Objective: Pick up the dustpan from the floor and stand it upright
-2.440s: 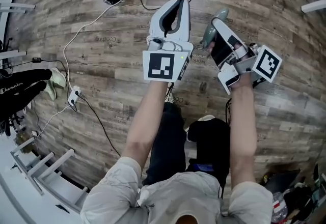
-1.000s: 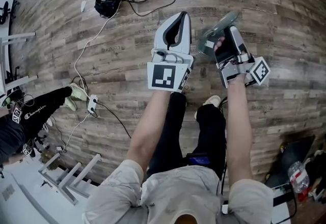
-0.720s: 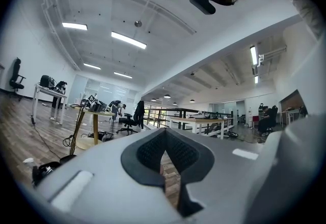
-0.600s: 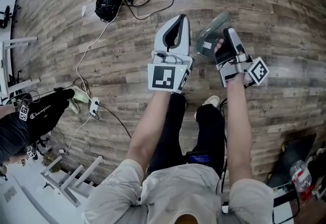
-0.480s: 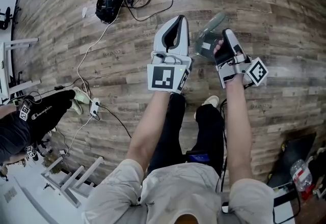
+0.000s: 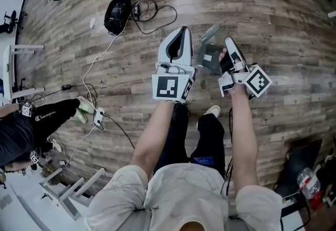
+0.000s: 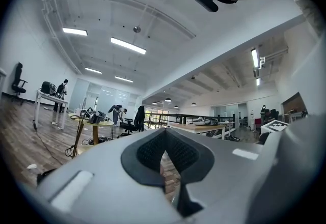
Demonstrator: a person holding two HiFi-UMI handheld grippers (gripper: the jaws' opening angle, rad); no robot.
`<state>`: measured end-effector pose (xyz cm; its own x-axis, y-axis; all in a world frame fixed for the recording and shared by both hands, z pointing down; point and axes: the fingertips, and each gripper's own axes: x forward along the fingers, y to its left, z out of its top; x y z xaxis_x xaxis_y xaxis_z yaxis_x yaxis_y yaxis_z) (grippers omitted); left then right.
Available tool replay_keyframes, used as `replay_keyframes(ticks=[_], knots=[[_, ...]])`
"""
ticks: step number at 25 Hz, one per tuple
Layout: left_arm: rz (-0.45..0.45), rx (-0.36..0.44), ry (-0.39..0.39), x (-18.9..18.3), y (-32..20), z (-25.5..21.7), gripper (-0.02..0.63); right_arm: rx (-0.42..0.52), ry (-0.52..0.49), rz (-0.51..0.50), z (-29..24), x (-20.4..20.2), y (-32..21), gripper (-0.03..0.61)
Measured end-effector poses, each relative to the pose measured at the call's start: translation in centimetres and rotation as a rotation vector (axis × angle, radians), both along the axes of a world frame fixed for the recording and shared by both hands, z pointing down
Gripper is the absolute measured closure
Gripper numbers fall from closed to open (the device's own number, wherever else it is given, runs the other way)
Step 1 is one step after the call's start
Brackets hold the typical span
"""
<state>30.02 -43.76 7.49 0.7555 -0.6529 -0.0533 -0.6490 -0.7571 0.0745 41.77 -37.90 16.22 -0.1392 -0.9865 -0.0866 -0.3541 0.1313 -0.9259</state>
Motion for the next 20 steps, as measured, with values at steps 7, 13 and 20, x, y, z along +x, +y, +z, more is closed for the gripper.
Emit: replay_keyframes(ticks=[7, 13, 20], knots=[[-0.025, 0.025, 0.01, -0.4, 10.3, -17.2, 0.595, -0.036, 0.3, 0.034, -18.6, -0.1, 10.1, 0.574], [-0.051, 0.043, -0.011, 0.2, 23.9, -30.2, 0.595, -0.009, 0.574, 0.068, -33.6, 1.0, 23.6, 0.574], [-0.107, 0.035, -0.022, 0.0, 42.8, -41.4, 0.595, 0.023, 0.887, 0.159, -47.5, 1.4, 42.0, 0.574]])
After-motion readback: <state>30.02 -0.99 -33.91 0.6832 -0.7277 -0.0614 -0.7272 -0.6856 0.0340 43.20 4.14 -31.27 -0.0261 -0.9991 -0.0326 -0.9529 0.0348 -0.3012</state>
